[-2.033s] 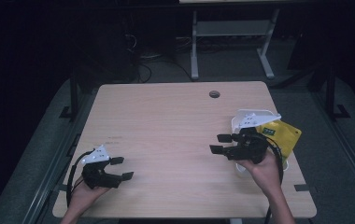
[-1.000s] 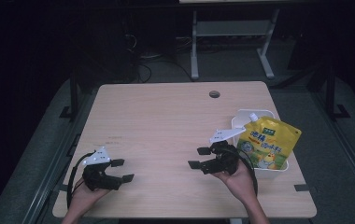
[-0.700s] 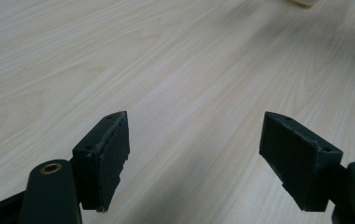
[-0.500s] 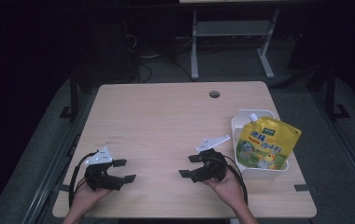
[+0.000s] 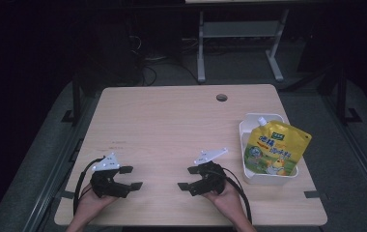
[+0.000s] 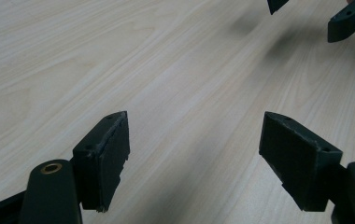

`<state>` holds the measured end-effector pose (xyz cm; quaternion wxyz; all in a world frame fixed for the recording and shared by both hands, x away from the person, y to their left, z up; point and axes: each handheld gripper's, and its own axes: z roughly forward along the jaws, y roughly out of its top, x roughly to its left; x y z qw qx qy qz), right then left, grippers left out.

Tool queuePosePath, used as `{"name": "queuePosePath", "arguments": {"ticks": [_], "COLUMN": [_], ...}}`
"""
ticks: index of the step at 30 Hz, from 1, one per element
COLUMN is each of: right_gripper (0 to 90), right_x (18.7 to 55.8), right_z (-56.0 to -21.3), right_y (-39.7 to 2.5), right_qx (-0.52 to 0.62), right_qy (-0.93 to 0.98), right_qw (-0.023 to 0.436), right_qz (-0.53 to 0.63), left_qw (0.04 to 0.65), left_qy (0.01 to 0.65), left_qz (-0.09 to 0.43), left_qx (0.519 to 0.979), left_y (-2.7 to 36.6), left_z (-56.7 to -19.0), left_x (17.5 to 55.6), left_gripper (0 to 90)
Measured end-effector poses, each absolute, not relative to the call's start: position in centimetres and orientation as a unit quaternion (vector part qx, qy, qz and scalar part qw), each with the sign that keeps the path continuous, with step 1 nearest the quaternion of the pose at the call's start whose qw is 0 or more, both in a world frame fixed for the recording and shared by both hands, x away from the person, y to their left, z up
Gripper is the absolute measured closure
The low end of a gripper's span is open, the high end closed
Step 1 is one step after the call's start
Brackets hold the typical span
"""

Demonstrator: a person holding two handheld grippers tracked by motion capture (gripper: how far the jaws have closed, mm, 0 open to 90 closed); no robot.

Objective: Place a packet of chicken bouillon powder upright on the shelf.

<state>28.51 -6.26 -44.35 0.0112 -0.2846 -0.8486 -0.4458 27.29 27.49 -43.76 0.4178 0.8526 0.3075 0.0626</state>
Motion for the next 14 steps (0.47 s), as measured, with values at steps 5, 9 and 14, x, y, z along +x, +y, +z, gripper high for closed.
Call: {"name": "queuePosePath", "arguments": {"ticks": [5,9,14], "right_gripper": [28.1,27.3,26.0], "right_x": [28.31,28.19,28.08], "right_z": [-44.67,-44.81,-44.9], "right_y": [-5.55,-5.25,-5.29], "right_qx": [-0.273,-0.268,-0.271], "right_qy": [-0.852,-0.857,-0.855], "right_qw": [0.014,0.011,0.007], "right_qz": [-0.446,-0.44,-0.443], "left_qw": [0.414,0.413,0.411], "left_qy": [0.302,0.301,0.3], "left_qz": [0.063,0.063,0.062], "left_qx": [0.856,0.857,0.858], "left_y": [27.01,26.89,26.8], "left_z": [-43.93,-44.03,-44.12], "left_x": [27.26,27.29,27.31], "left_gripper": [24.0,24.0,23.9]}}
